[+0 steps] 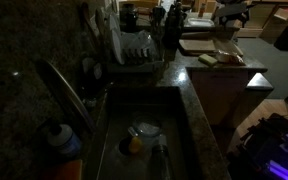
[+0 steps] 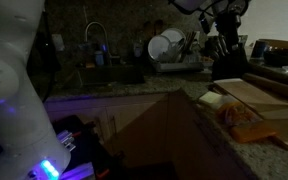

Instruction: Close the water faucet, move the orange pack to the left, scrub the countertop with the yellow sponge

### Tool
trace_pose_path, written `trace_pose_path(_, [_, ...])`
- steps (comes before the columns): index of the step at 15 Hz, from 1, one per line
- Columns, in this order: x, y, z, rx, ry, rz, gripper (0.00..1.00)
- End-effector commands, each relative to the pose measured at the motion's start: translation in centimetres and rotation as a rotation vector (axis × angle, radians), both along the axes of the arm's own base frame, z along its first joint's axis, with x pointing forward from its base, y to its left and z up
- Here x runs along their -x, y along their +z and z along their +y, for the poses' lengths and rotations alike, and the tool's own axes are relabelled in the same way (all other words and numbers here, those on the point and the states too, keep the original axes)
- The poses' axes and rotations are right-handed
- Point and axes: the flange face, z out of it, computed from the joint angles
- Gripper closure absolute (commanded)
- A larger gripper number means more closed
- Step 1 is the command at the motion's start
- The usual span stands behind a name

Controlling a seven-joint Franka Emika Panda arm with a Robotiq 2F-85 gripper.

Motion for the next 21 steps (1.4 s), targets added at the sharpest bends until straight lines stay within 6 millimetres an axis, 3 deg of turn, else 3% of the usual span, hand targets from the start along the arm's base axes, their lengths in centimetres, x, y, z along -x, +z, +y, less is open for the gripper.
trace_pose_path(1, [1.6,-2.3,-3.9,-0.194,0.023,-0.022,0.0])
trace_pose_path(5, [2.5,-4.9,-6.7,-0.383,0.126,0.02,0.0])
trace_pose_path(8, [2.0,-6.8,-6.6,-0.477,0.251,0.07,0.0])
trace_pose_path(11, [0.9,-7.7,-5.4,-0.462,0.37,0.156,0.0])
trace_pose_path(13, [-0.2,-7.3,-4.2,-0.345,0.367,0.183,0.0])
trace_pose_path(14, [0.8,-7.7,-5.1,-0.413,0.352,0.151,0.0])
trace_pose_path(17, [-0.1,-7.4,-3.7,-0.349,0.367,0.169,0.0])
trace_pose_path(21, [-0.2,-10.3,-6.3,-0.407,0.356,0.23,0.0])
